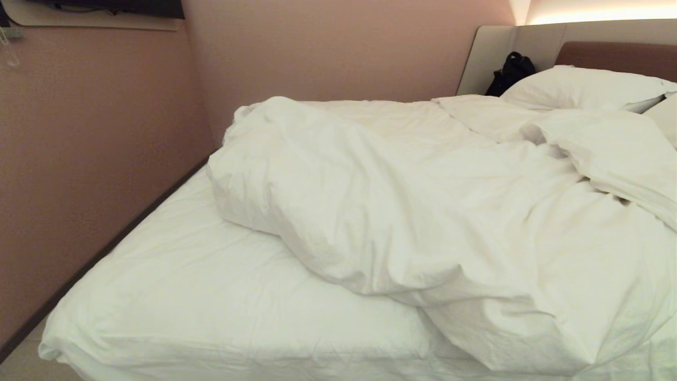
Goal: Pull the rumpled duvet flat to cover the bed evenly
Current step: Flatten the corners of the folded blanket
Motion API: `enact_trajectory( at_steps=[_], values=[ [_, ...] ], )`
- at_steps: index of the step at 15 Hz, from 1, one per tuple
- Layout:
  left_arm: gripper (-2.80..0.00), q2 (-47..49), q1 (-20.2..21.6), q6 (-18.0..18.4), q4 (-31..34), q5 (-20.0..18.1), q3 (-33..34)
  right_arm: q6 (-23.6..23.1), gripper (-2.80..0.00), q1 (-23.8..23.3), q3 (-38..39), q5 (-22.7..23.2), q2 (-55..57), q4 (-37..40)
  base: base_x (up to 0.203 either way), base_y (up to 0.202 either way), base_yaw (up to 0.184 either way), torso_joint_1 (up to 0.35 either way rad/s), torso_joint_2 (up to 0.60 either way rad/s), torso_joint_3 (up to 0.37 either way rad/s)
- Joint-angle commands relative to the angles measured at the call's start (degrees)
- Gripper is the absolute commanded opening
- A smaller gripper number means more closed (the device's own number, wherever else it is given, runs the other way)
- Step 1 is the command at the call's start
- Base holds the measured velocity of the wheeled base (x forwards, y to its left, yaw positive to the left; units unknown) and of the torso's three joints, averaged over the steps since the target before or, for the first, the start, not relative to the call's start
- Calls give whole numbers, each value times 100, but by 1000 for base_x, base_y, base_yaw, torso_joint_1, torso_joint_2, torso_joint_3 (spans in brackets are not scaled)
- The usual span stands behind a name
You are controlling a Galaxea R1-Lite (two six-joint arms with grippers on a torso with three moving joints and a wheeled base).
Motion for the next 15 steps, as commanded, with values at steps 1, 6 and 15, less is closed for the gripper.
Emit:
enact_trajectory(
  at_steps=[1, 6, 15],
  values=[
    [-280, -2, 2, -4, -6, 2, 0, -10, -280, 2, -7, 7, -2, -244, 0, 0, 0, 0, 0, 0],
    [-280, -2, 2, -4, -6, 2, 0, 167, -280, 2, -669, 121, 364, 562, 0, 0, 0, 0, 0, 0],
    [-280, -1, 0, 5, 46, 5, 0, -830, -280, 178, -1021, 693, 4015, 30, 0, 0, 0, 0, 0, 0]
  ],
)
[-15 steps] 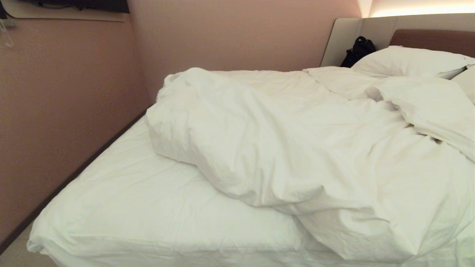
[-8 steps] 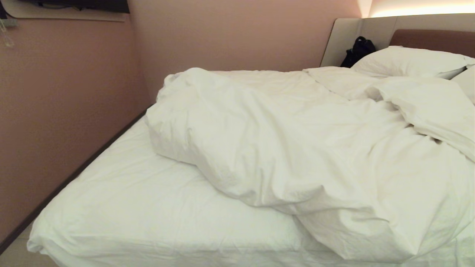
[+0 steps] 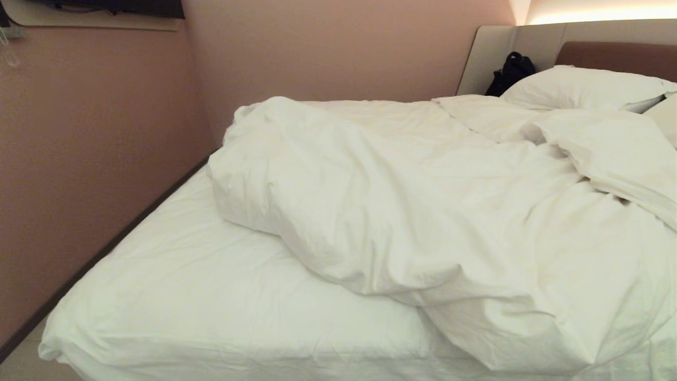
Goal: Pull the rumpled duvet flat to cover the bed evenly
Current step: Flatten the corners of the folded blanket
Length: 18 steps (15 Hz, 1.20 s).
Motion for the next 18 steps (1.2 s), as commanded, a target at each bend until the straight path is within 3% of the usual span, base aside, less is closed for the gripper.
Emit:
enact_trajectory(
  at_steps=[1, 3, 5, 10, 16, 17, 18],
  values=[
    [-280, 6, 0, -4, -6, 2, 0, -1067, -280, 25, -130, 216, 1202, -432, 0, 0, 0, 0, 0, 0],
    [-280, 6, 0, -4, -6, 2, 0, -1647, -280, 174, -401, 267, 1992, -515, 0, 0, 0, 0, 0, 0],
    [-280, 6, 0, -4, -15, 2, 0, -2306, -280, 674, -603, 127, 2305, -549, 0, 0, 0, 0, 0, 0],
    [-280, -2, 0, -57, -59, 2, 0, -2458, -280, 2672, -840, -735, 2972, -661, 0, 0, 0, 0, 0, 0],
    [-280, -2, -1, -57, -59, 2, 0, -2448, -280, 3733, -778, -2171, 3257, -952, 0, 0, 0, 0, 0, 0],
    [-280, -2, -1, -57, -59, 2, 0, -2415, 0, 3842, -781, -2401, 3308, -962, 0, 0, 0, 0, 0, 0],
    [-280, -2, 0, -57, -59, 2, 0, -2378, 0, 3917, -785, -2523, 3337, -965, 0, 0, 0, 0, 0, 0]
  ],
)
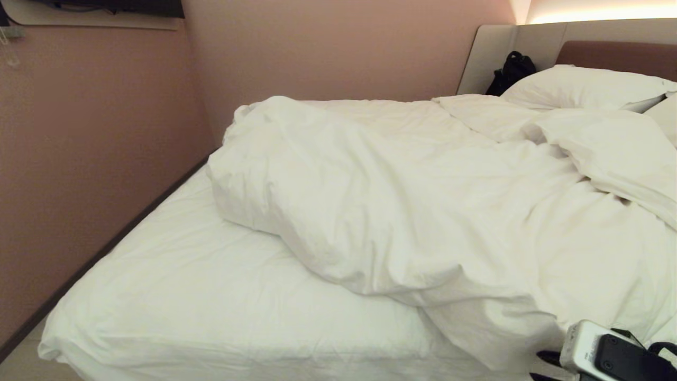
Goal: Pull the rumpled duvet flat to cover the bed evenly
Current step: Flatten the corners of the folded blanket
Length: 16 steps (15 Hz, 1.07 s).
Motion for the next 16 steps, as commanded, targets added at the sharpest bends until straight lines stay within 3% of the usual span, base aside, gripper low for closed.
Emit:
enact_trajectory(
  at_steps=[1, 4, 8, 16],
  values=[
    [-280, -2, 5, -5, -4, 5, 0, 14, 0, 181, 41, -884, 74, 14, 0, 0, 0, 0, 0, 0],
    [-280, -2, -2, -5, -4, 5, 0, 15, 0, 308, 198, -1539, 153, -17, 0, 0, 0, 0, 0, 0],
    [-280, -2, 0, -5, -4, 5, 0, 24, 0, 315, 205, -2017, 699, -334, 0, 0, 0, 0, 0, 0],
    [-280, -2, 5, -5, -4, 5, 0, 90, 0, 368, 367, -2403, 2966, -3519, 0, 0, 0, 0, 0, 0]
  ],
)
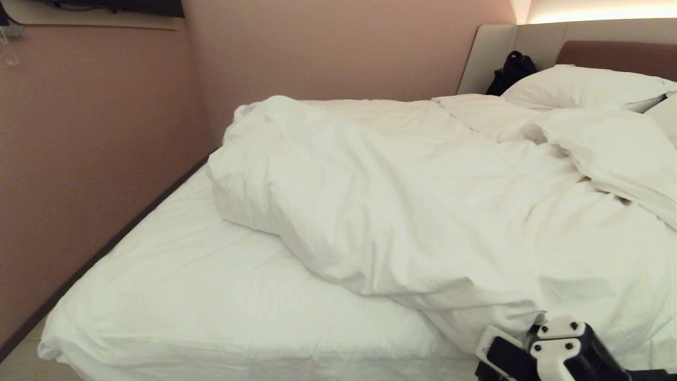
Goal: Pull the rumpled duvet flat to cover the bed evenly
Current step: Flatten the corners of the folded blanket
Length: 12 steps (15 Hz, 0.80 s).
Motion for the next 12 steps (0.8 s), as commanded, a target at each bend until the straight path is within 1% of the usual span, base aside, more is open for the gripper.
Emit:
enact_trajectory(
  at_steps=[1, 6, 9, 11, 12],
  values=[
    [-280, -2, 2, -4, -4, 4, 0, -17, 0, -60, -129, -105, 496, -2038, 0, 0, 0, 0, 0, 0],
    [-280, -2, 2, -4, -4, 4, 0, -32, 0, -553, -687, -269, 609, -2146, 0, 0, 0, 0, 0, 0],
    [-280, -2, 2, -4, -4, 4, 0, -66, 0, -644, -815, -736, 729, -2144, 0, 0, 0, 0, 0, 0],
    [-280, -2, -2, -4, -4, 7, 0, -91, 0, -709, -907, -795, 758, -2138, 0, 0, 0, 0, 0, 0],
    [-280, -2, 2, -4, -4, 9, 0, -92, 0, -823, -987, -797, 810, -2142, 0, 0, 0, 0, 0, 0]
  ],
)
